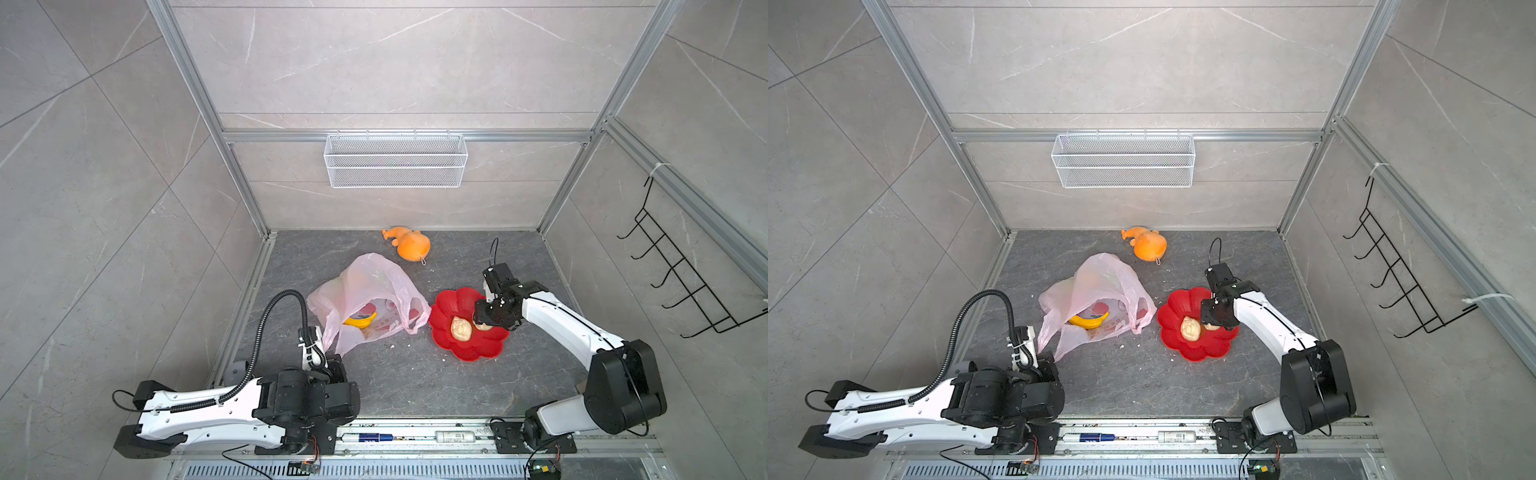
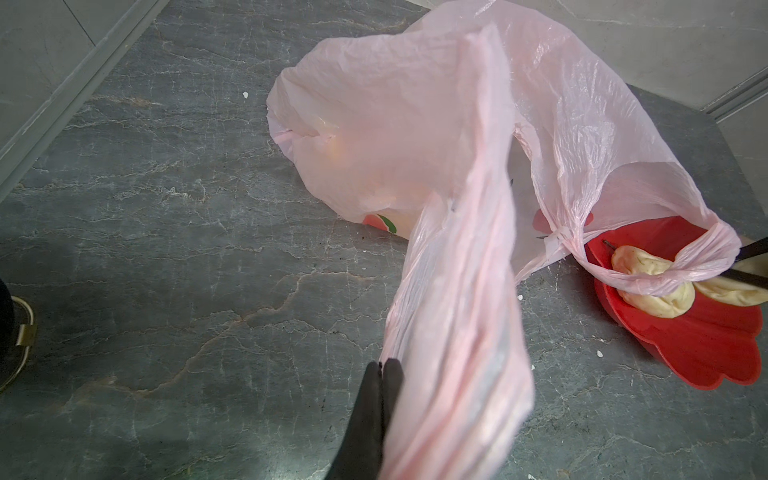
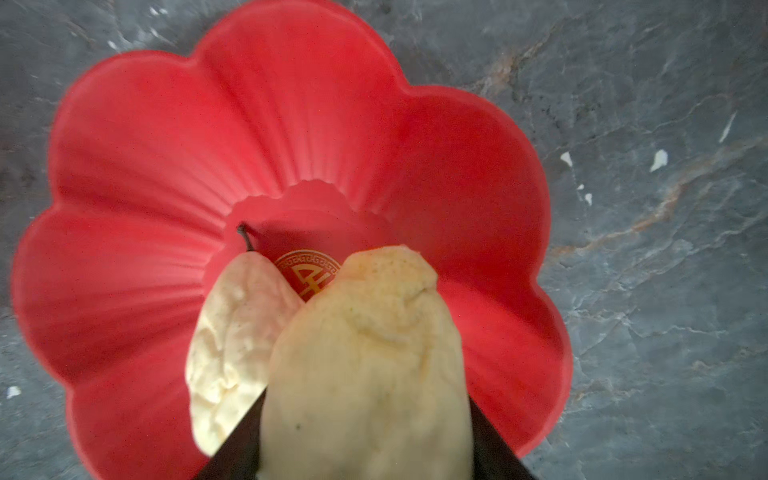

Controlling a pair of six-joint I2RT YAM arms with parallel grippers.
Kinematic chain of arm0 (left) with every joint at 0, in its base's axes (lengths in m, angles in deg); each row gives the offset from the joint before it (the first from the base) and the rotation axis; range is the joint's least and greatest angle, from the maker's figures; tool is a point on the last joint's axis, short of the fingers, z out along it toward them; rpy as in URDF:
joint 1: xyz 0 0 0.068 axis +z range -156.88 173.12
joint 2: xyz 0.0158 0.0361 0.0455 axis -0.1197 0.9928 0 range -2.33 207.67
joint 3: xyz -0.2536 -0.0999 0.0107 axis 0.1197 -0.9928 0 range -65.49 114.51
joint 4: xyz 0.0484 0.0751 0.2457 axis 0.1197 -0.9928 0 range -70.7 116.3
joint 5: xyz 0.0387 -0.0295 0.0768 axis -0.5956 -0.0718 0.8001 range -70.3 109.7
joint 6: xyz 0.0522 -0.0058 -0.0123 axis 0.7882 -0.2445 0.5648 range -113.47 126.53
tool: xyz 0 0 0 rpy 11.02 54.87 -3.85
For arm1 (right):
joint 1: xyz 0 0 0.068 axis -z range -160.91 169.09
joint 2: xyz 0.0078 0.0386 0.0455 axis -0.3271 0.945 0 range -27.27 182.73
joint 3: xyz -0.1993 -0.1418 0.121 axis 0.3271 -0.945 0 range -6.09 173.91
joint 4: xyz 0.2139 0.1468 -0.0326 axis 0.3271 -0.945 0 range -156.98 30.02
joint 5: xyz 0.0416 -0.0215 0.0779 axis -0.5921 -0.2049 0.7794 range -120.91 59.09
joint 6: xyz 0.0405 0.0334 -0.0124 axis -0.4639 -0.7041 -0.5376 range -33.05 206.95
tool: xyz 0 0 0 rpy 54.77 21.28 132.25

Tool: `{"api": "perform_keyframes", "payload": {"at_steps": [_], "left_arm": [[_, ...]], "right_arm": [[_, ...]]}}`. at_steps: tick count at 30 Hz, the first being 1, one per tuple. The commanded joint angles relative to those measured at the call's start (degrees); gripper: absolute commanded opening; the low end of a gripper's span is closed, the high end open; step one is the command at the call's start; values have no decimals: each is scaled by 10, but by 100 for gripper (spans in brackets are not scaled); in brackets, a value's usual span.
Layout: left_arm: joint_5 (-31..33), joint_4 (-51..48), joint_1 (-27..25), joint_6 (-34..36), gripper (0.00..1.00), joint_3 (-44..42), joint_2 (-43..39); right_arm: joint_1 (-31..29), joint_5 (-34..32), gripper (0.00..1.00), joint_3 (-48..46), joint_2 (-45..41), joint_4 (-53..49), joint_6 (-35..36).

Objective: Take the fake fruits out of the plastic bag
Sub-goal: 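Lift the beige fruit out of the bag and carry it over the red plate, then lower the beige fruit onto the red plate and open the right gripper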

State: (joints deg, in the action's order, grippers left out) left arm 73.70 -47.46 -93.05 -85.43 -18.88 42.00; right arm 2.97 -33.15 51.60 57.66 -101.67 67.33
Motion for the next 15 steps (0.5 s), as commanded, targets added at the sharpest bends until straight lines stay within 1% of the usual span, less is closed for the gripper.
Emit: {"api": "perform_keyframes", "payload": {"at_steps": [1, 8, 13, 15], "left_arm": [[27, -20, 0, 0, 0, 14, -1], [23, -18, 0, -3, 0, 14, 4], [21, -14, 0, -1, 0, 14, 7], [21, -17, 0, -2, 0, 14, 6]], "right_arm": [[4, -22, 36, -17, 20, 26, 10], [5, 4, 37, -29, 47, 51, 7], [5, 10, 41, -33, 52, 61, 6], [5, 9, 44, -34, 57, 61, 6]]}}
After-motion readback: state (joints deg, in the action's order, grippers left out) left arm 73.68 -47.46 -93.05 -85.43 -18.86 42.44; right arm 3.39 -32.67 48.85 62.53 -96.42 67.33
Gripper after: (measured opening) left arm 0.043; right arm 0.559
